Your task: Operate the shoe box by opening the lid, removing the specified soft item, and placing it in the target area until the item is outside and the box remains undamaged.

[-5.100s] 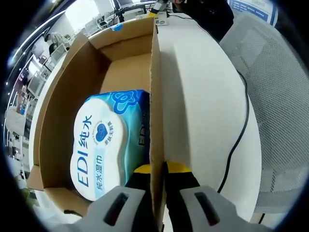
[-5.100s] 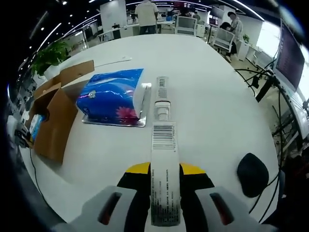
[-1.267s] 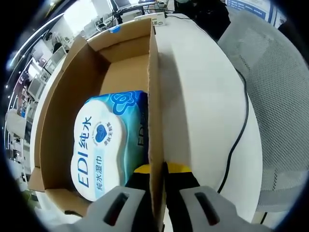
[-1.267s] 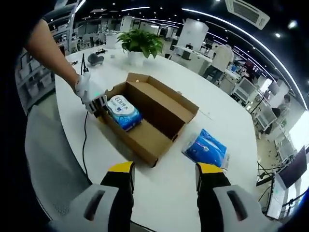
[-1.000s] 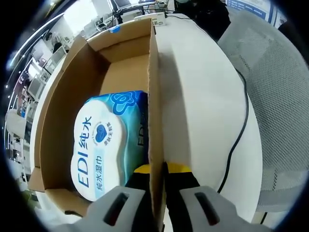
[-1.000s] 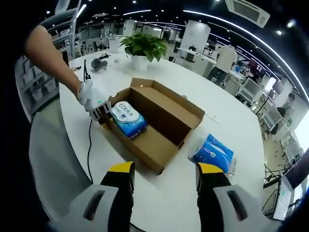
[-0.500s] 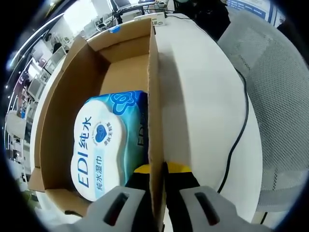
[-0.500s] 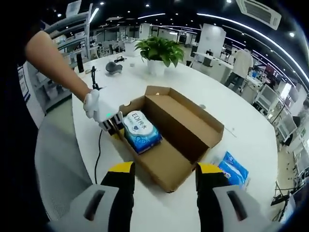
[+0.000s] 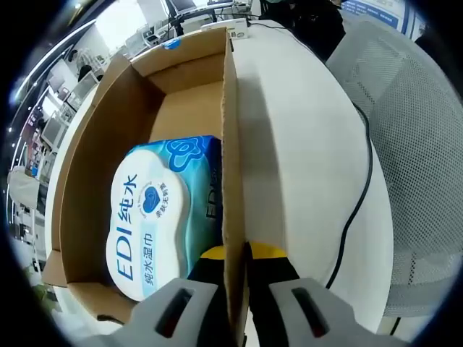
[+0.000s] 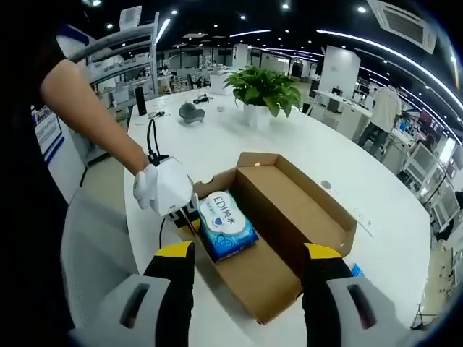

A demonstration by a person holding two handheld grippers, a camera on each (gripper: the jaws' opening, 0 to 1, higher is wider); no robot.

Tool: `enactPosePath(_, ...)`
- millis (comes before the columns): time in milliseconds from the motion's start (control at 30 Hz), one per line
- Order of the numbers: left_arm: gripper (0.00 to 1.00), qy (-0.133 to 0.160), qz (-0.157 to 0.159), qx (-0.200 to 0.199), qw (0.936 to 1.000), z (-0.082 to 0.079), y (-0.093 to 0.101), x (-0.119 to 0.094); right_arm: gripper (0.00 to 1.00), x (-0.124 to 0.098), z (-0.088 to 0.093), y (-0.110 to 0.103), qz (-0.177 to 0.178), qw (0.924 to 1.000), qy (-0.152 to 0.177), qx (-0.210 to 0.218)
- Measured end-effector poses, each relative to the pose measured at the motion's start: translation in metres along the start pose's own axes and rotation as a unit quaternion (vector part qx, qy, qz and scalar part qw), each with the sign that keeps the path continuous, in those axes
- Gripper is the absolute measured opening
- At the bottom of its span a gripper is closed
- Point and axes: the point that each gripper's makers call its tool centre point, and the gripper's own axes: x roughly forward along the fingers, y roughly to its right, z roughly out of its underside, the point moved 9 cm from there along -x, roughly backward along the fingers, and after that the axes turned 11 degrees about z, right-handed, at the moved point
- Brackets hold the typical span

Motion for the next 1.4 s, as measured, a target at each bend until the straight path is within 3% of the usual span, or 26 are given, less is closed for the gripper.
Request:
enactPosePath(200,0.02,0.0,0.001,0.0,1.0,0.0,0.0,0.0,0.55,0.006,-0.01,0.001,-0.048,0.9986,-0.008,-0.02)
enactPosePath(400,0.02,-0.001,0.002,0.002,1.0,0.0,0.0,0.001,0.54,0.018,-0.015,0.011,-0.064,0.9967,-0.01,-0.049)
enactPosePath(467,0.02,0.0,0.001,0.002,1.0,0.0,0.0,0.001,0.54,0.031,-0.01,0.013,-0.053,0.9961,0.023,-0.066)
enactPosePath(533,0.02,0.0,0.0,0.002,1.0,0.0,0.0,0.001,0.54,0.038,-0.004,0.005,-0.091,0.9952,-0.001,-0.036)
enactPosePath(600,0.02,0.0,0.001,-0.001,1.0,0.0,0.0,0.001,0.56,0.044,-0.004,0.002,-0.104,0.9943,0.005,-0.024)
enactPosePath(800,0.02,0.0,0.001,0.0,1.0,0.0,0.0,0.0,0.57,0.059,-0.005,0.007,-0.113,0.9931,-0.007,-0.032)
enactPosePath(867,0.02,0.0,0.001,0.0,1.0,0.0,0.0,0.0,0.59,0.06,-0.01,0.008,-0.134,0.9903,-0.008,-0.037)
enactPosePath(900,0.02,0.0,0.001,0.0,1.0,0.0,0.0,0.0,0.61,0.059,-0.017,0.008,-0.154,0.9875,0.007,-0.032)
enactPosePath(1067,0.02,0.0,0.001,0.001,1.0,0.0,0.0,0.001,0.61,0.064,-0.027,0.017,-0.148,0.9874,0.006,-0.055)
enactPosePath(1167,0.02,0.0,0.001,0.0,1.0,0.0,-0.001,0.001,0.62,0.078,-0.015,0.014,-0.16,0.985,-0.018,-0.063)
enactPosePath(1267,0.02,0.0,0.001,0.0,1.0,-0.001,0.0,0.0,0.62,0.086,-0.006,0.012,-0.149,0.9833,-0.029,-0.099)
enactPosePath(1400,0.02,0.0,0.002,0.0,1.0,-0.001,0.0,0.0,0.63,0.098,-0.005,0.008,-0.165,0.9848,-0.026,-0.048)
